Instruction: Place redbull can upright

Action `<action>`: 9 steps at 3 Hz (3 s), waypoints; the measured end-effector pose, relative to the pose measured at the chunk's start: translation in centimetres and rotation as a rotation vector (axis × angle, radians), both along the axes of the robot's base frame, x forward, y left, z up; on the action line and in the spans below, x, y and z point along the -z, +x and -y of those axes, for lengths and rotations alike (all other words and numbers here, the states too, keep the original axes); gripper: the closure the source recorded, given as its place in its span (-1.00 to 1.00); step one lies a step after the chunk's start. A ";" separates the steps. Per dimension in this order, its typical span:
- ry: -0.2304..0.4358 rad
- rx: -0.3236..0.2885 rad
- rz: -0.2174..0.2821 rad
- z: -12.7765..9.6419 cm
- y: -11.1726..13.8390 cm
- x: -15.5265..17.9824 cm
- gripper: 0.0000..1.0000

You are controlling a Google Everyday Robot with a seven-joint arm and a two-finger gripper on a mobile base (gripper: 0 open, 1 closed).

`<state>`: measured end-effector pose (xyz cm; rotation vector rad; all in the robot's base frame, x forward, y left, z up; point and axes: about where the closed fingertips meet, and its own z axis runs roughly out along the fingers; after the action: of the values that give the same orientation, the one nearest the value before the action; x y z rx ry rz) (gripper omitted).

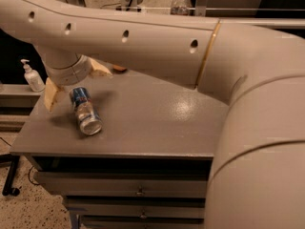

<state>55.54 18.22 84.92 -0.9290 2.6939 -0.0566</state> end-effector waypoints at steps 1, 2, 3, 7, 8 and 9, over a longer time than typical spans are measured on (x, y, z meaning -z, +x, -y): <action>-0.037 0.032 -0.008 0.0 -0.7 0.6 -1.00; -0.046 0.052 -0.010 -0.1 -1.1 1.1 -0.63; -0.049 0.069 -0.010 0.1 -1.4 1.4 -0.17; 0.383 -0.021 0.077 8.3 1.0 -2.4 1.00; 0.625 -0.052 0.135 8.4 2.7 -4.9 1.00; 0.904 -0.060 0.267 9.9 6.1 -11.5 1.00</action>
Offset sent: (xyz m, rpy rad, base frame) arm -0.0175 0.0016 -0.0172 -0.0600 0.0144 -0.0785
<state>61.59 8.30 96.37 -0.6316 2.0667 0.8958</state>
